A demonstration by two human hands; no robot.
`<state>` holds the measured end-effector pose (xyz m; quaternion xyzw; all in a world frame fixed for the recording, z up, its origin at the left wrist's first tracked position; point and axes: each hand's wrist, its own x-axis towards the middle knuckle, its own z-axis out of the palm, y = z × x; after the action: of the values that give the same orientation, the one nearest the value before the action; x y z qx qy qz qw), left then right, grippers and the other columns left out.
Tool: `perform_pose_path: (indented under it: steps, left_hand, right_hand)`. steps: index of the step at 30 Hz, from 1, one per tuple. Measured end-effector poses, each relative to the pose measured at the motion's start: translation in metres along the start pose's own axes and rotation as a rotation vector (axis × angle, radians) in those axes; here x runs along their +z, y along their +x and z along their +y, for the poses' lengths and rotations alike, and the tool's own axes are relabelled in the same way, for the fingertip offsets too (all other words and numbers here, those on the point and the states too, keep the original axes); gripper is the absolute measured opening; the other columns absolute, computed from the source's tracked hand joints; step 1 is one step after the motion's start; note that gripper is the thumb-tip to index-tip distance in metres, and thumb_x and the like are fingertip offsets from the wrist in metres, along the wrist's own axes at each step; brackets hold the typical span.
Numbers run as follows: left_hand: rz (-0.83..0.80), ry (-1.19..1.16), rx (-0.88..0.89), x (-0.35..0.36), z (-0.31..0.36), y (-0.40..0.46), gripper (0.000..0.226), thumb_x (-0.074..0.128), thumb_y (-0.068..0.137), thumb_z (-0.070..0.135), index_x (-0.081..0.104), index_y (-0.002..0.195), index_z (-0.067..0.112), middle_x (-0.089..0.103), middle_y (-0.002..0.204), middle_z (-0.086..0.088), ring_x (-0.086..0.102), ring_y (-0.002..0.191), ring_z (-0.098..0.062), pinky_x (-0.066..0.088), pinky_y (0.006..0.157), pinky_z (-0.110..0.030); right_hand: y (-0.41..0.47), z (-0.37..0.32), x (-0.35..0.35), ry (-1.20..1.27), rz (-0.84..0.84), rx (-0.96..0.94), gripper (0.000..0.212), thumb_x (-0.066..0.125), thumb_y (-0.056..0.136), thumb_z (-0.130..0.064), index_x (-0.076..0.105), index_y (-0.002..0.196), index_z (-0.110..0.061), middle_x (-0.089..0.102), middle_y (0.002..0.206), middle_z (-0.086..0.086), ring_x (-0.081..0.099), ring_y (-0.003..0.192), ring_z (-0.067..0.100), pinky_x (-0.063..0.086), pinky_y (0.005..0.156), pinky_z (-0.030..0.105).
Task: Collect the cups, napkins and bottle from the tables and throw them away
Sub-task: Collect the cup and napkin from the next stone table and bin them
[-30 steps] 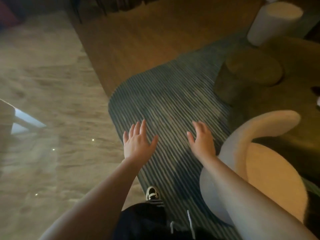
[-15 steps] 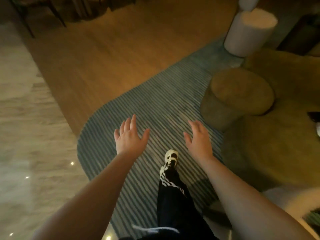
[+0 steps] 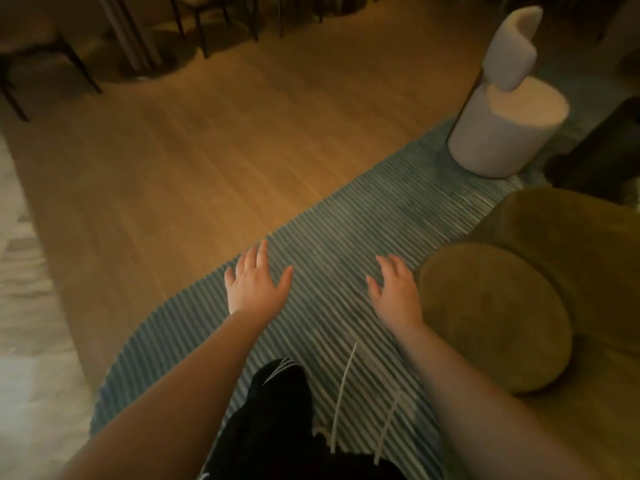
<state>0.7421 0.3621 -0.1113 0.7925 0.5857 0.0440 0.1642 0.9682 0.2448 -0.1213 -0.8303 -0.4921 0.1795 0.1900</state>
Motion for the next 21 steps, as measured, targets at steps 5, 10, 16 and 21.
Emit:
perform_pose_path:
  steps: [5, 10, 16, 21]
  left_hand:
    - [0.026, 0.004, 0.044, 0.022, 0.046, 0.163, 0.082, 0.020, 0.086, 0.071, 0.014, 0.151, 0.021, 0.028, 0.154, -0.005, 0.023, 0.141, -0.022, 0.020, 0.111, -0.051]
    - [0.022, -0.015, 0.087, 0.034, 0.103, 0.371, 0.081, 0.022, 0.087, 0.070, 0.014, 0.151, 0.022, 0.027, 0.155, -0.006, 0.023, 0.141, -0.022, 0.020, 0.110, -0.050]
    - [0.001, -0.014, 0.108, 0.004, 0.187, 0.610, 0.078, 0.027, 0.089, 0.066, 0.013, 0.152, 0.022, 0.025, 0.156, -0.006, 0.021, 0.142, -0.022, 0.018, 0.112, -0.051]
    - [0.003, -0.020, 0.129, -0.017, 0.247, 0.765, 0.076, 0.029, 0.091, 0.064, 0.014, 0.152, 0.020, 0.025, 0.156, -0.006, 0.020, 0.143, -0.022, 0.017, 0.112, -0.050]
  right_hand:
    - [0.159, 0.022, -0.007, -0.005, -0.005, 0.035, 0.049, 0.042, 0.098, -0.038, 0.036, 0.142, -0.017, 0.028, 0.152, 0.008, 0.025, 0.139, 0.026, 0.031, 0.110, 0.045]
    - [0.367, 0.035, -0.023, -0.006, -0.009, 0.068, 0.050, 0.042, 0.098, -0.036, 0.033, 0.143, -0.017, 0.027, 0.153, 0.008, 0.023, 0.140, 0.025, 0.027, 0.113, 0.043]
    - [0.614, 0.033, -0.078, -0.049, -0.014, 0.104, 0.050, 0.042, 0.098, -0.036, 0.033, 0.144, -0.017, 0.026, 0.153, 0.007, 0.024, 0.140, 0.026, 0.027, 0.112, 0.042]
    - [0.769, 0.035, -0.115, -0.051, -0.005, 0.123, 0.049, 0.042, 0.098, -0.035, 0.036, 0.142, -0.014, 0.028, 0.152, 0.010, 0.025, 0.139, 0.028, 0.027, 0.112, 0.043]
